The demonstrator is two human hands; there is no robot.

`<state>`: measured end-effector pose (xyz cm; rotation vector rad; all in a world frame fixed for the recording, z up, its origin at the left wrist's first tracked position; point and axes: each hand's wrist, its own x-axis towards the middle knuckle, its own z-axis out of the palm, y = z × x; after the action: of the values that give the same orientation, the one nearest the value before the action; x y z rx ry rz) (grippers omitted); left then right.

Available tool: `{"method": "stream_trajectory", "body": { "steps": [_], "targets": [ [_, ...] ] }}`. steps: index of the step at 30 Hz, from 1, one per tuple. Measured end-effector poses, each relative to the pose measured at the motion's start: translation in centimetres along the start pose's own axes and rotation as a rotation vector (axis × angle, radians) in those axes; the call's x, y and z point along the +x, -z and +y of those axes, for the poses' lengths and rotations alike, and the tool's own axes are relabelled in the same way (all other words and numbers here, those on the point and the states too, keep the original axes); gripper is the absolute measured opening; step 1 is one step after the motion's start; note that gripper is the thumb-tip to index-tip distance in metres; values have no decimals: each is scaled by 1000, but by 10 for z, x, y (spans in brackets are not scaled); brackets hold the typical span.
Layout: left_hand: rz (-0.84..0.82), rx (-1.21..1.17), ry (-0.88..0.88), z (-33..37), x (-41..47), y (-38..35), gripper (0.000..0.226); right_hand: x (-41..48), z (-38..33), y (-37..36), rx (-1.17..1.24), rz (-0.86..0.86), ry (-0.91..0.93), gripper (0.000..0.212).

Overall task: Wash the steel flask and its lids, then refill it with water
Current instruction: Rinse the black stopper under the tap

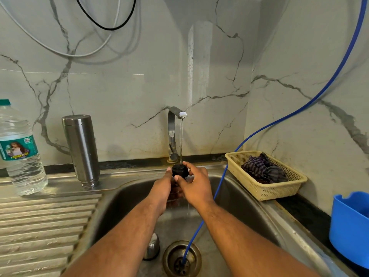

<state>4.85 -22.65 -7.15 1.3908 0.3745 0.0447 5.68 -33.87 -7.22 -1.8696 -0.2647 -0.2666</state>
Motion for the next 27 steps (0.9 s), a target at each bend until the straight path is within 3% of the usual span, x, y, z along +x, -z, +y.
{"method": "stream_trajectory", "body": {
  "steps": [4,9,13,16,18,22,24,27],
  "targets": [
    [8,9,-39,-2,2,1,59,3,2,1,60,0,-55,47],
    [14,0,-262,3,3,0,50,6,1,-1,456,16,-356,33],
    [-69,56,-410,7,0,3,41,5,1,0,434,-20,-368,43],
    [-253,231,-527,10,0,15,33,5,2,2,338,-7,-375,52],
    [-315,328,-535,7,5,19,37,5,4,3,294,20,-352,50],
    [-174,299,-502,3,13,15,27,5,3,-2,148,-11,-165,37],
    [-121,214,-406,4,13,12,29,6,2,-7,52,-34,-41,42],
    [-93,285,-318,3,13,9,35,3,0,-4,-69,-60,33,40]
  ]
}}
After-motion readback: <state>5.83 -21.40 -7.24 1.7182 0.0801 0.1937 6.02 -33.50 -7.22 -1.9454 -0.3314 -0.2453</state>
